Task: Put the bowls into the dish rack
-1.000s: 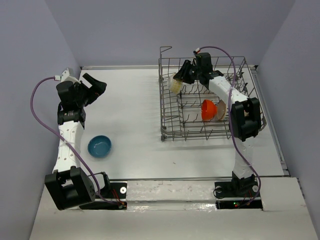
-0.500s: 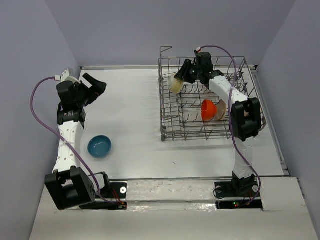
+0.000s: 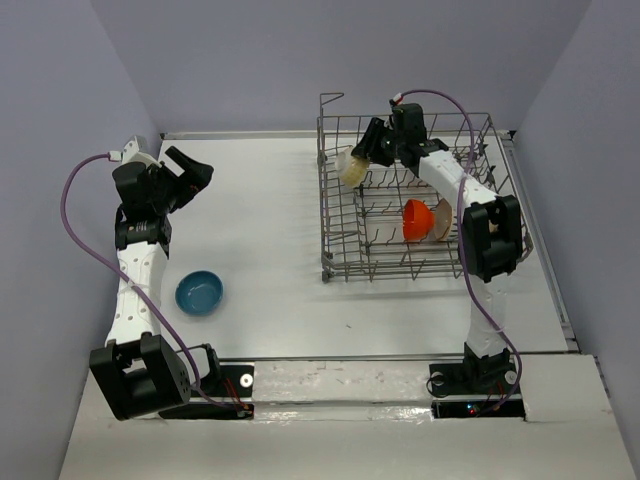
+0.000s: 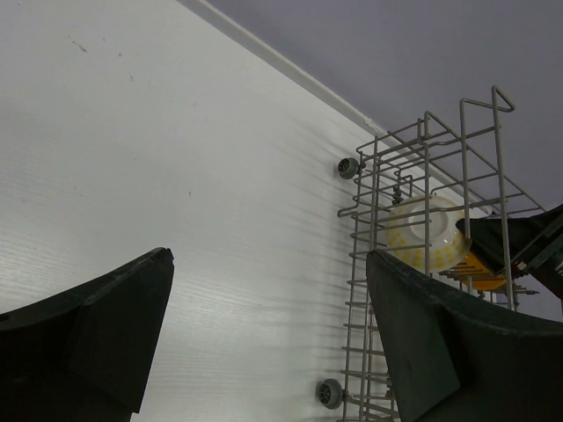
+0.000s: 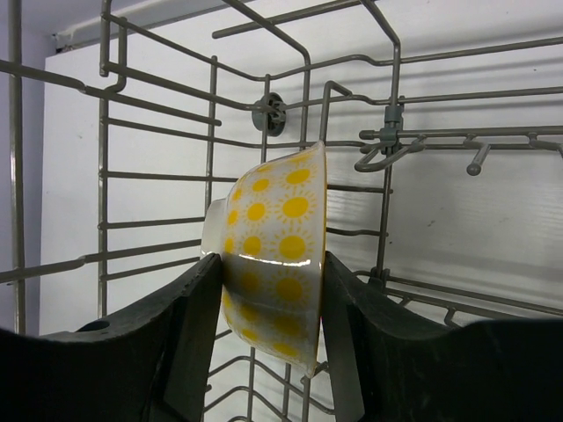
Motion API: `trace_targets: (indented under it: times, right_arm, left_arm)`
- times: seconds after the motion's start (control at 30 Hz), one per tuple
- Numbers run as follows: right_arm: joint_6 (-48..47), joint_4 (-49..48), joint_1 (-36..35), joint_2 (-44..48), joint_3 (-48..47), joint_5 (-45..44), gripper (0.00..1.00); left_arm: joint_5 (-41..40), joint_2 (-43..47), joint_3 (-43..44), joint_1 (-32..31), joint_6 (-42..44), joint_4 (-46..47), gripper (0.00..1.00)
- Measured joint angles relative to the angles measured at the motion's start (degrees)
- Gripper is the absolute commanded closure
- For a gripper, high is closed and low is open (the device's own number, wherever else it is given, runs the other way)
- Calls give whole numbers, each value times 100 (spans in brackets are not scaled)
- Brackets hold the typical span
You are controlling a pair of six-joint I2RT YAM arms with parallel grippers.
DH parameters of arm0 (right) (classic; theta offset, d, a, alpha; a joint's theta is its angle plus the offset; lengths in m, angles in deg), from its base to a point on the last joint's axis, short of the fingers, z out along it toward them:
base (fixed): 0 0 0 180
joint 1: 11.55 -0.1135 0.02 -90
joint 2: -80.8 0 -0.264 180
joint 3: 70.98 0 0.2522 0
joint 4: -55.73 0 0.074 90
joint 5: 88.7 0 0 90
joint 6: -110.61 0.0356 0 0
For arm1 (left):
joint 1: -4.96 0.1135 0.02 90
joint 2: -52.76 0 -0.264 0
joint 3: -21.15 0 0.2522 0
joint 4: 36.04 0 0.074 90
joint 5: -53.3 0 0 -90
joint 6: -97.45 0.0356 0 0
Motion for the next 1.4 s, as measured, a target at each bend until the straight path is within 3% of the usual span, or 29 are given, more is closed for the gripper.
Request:
trace_targets:
  times: [1.07,1.4]
  right_arm:
    - [-997,1469,-9,-428,-793,-820,40]
    - [-1014,1633,-9,673,-1056,-925,39]
  left_arm:
    - [13,0,-9,0,0,7,1]
    - [-28,4,-33,0,-2,15,1]
